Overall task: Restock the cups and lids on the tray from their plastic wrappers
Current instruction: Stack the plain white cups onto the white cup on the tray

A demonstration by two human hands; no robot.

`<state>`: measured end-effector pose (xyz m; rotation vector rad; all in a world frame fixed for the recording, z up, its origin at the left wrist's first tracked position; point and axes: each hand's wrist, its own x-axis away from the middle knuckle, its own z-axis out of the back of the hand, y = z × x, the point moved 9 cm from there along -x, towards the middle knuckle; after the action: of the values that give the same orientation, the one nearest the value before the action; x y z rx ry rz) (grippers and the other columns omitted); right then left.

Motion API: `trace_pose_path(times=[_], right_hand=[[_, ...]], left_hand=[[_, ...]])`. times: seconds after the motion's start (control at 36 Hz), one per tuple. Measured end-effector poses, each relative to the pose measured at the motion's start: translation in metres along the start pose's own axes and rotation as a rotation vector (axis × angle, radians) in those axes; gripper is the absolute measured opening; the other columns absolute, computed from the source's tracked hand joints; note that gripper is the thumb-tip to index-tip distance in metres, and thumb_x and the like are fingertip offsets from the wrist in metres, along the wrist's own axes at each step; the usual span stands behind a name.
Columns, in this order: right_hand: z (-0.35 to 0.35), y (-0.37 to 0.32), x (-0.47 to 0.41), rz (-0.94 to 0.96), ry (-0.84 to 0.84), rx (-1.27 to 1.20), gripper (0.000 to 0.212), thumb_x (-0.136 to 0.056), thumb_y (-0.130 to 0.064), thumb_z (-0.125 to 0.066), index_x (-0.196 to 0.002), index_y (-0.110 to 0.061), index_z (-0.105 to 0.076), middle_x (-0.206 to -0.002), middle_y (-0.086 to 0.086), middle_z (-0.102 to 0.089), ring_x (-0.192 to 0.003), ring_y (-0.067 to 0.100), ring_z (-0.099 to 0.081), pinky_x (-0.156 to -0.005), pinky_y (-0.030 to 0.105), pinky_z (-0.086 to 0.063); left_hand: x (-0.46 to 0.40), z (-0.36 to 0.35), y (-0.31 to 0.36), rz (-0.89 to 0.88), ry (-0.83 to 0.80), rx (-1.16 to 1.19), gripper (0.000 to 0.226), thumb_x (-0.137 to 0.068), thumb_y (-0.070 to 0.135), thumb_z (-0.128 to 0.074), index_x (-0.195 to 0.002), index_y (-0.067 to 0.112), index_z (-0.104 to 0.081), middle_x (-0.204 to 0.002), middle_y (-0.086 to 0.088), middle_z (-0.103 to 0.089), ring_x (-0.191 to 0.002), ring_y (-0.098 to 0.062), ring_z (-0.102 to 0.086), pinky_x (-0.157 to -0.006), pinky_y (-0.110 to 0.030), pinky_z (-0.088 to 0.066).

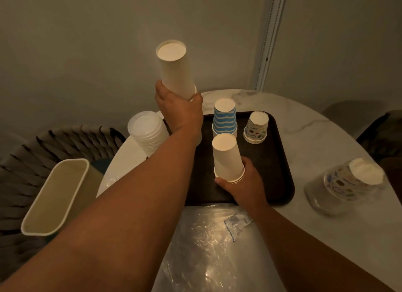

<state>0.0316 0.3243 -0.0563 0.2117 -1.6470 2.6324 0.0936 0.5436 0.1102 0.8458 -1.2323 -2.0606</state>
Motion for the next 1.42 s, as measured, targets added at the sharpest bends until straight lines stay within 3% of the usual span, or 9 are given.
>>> trace_pose_path(times=[0.39, 0.67, 0.78, 0.86, 0.94, 1.11, 1.25, 1.36, 1.42], right_hand=[[-0.002, 0.002, -0.003, -0.011, -0.015, -0.016, 0.094, -0.059, -0.038, -0.092, -0.138, -0.025, -0.042, -0.133, -0.005, -0.054, -0.111, 0.007, -0.049, -0.091, 0.022, -0.041], [0.0, 0.006, -0.002, -0.008, 0.006, -0.042, 0.088, -0.058, -0.038, -0.093, -0.131, -0.028, -0.045, -0.117, -0.016, -0.05, -0.106, 0.005, -0.05, -0.086, 0.022, -0.042], [0.002, 0.004, -0.003, -0.002, 0.013, -0.055, 0.084, -0.058, -0.036, -0.093, -0.128, -0.029, -0.047, -0.116, -0.014, -0.053, -0.104, 0.006, -0.052, -0.086, 0.022, -0.044], [0.003, 0.004, -0.004, -0.006, 0.029, -0.063, 0.085, -0.059, -0.034, -0.093, -0.131, -0.025, -0.048, -0.117, -0.013, -0.053, -0.106, 0.007, -0.052, -0.088, 0.024, -0.045], [0.006, 0.001, -0.004, -0.001, 0.062, -0.067, 0.085, -0.059, -0.033, -0.093, -0.131, -0.022, -0.05, -0.123, -0.005, -0.059, -0.106, 0.008, -0.054, -0.088, 0.024, -0.045], [0.017, -0.016, -0.001, 0.017, 0.102, -0.077, 0.086, -0.06, -0.034, -0.092, -0.133, -0.02, -0.05, -0.127, -0.001, -0.059, -0.11, 0.013, -0.057, -0.09, 0.028, -0.047], [0.022, -0.048, 0.011, 0.094, 0.061, -0.098, 0.075, -0.06, -0.03, -0.091, -0.126, -0.023, -0.055, -0.117, -0.004, -0.064, -0.107, 0.012, -0.061, -0.09, 0.031, -0.051], [0.022, -0.078, 0.028, 0.164, 0.006, -0.049, 0.068, -0.064, -0.024, -0.087, -0.125, -0.022, -0.056, -0.111, -0.009, -0.064, -0.1, 0.007, -0.06, -0.077, 0.011, -0.046], [0.024, -0.085, 0.038, 0.176, 0.02, -0.04, 0.08, -0.062, -0.024, -0.087, -0.133, -0.023, -0.051, -0.116, -0.008, -0.061, -0.104, 0.007, -0.058, -0.081, 0.014, -0.045]], left_hand=[[0.017, -0.03, -0.079, 0.24, -0.055, -0.018, 0.091, -0.068, 0.025, -0.086, -0.142, 0.016, -0.034, -0.139, -0.007, -0.05, -0.128, -0.027, -0.049, -0.108, -0.044, -0.042], [0.024, -0.041, -0.104, 0.261, -0.084, -0.002, 0.088, -0.072, 0.026, -0.085, -0.143, 0.014, -0.035, -0.139, -0.005, -0.049, -0.128, -0.023, -0.048, -0.104, -0.032, -0.038], [0.026, -0.041, -0.116, 0.305, -0.12, -0.022, 0.104, -0.069, 0.034, -0.086, -0.149, 0.011, -0.025, -0.148, -0.009, -0.043, -0.137, -0.027, -0.041, -0.113, -0.046, -0.036], [0.034, -0.039, -0.122, 0.308, -0.18, -0.067, 0.106, -0.074, 0.045, -0.08, -0.152, 0.012, -0.016, -0.154, -0.01, -0.035, -0.142, -0.029, -0.034, -0.115, -0.048, -0.032], [0.052, -0.036, -0.115, 0.258, -0.27, -0.059, 0.087, -0.085, 0.05, -0.066, -0.15, 0.014, -0.022, -0.153, -0.007, -0.038, -0.139, -0.028, -0.039, -0.114, -0.047, -0.035], [0.085, -0.018, -0.088, 0.206, -0.457, 0.052, 0.061, -0.1, 0.056, -0.034, -0.15, 0.022, -0.032, -0.15, -0.002, -0.045, -0.136, -0.02, -0.042, -0.104, -0.029, -0.031], [0.114, 0.002, -0.078, 0.174, -0.555, 0.149, 0.093, -0.069, 0.083, -0.057, -0.143, 0.027, -0.043, -0.137, 0.007, -0.057, -0.125, -0.011, -0.054, -0.106, -0.04, -0.045], [0.14, 0.007, -0.074, 0.261, -0.669, 0.217, 0.097, -0.051, 0.057, -0.084, -0.135, 0.024, -0.048, -0.125, 0.004, -0.064, -0.111, -0.011, -0.063, -0.093, -0.034, -0.054], [0.141, 0.013, -0.073, 0.312, -0.648, 0.307, 0.089, -0.055, 0.04, -0.089, -0.132, 0.019, -0.051, -0.12, -0.001, -0.067, -0.107, -0.015, -0.066, -0.09, -0.037, -0.056]])
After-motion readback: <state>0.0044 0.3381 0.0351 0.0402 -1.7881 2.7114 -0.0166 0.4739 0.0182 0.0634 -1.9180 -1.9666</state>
